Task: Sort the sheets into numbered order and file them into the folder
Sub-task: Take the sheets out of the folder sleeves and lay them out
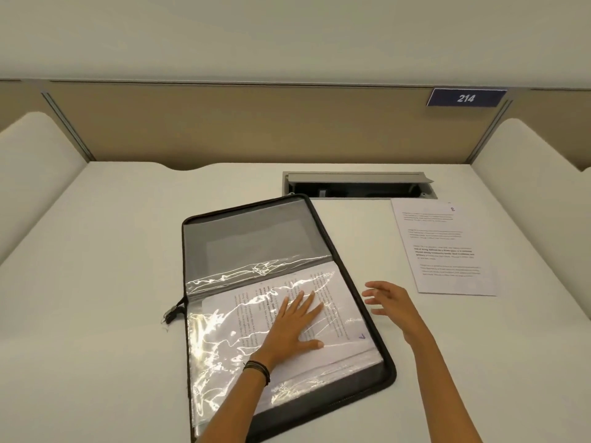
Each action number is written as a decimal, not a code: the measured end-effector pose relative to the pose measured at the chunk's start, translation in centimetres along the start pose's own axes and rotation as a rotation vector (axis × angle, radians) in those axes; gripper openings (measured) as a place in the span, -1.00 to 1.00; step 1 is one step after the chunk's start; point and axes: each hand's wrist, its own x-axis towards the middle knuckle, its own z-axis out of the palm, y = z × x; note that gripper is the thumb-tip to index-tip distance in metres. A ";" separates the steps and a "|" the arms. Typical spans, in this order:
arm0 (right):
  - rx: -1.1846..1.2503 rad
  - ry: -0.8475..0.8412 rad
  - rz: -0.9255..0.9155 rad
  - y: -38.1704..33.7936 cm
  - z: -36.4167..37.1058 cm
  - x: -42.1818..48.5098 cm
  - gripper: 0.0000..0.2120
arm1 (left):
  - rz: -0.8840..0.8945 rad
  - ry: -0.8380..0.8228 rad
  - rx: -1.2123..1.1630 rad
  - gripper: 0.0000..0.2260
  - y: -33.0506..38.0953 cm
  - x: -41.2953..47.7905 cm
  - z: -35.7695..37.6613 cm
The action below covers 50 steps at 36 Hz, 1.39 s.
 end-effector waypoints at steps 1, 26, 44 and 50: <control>-0.016 -0.015 0.014 0.1 0.0 -0.1 -0.79 | 0.000 0.000 -0.013 -0.21 -0.1 0.0 0.0; -0.271 -0.003 0.105 2.4 2.0 -1.2 -0.80 | 0.019 0.066 -0.204 -0.27 -0.5 -0.3 0.4; -0.368 -0.009 0.090 1.4 1.8 -1.3 -0.80 | 0.028 0.067 -0.172 -0.25 -0.7 -0.2 0.5; -0.403 -0.018 0.145 0.8 1.9 -1.1 -0.79 | 0.024 0.067 -0.173 -0.26 -0.6 -0.1 0.5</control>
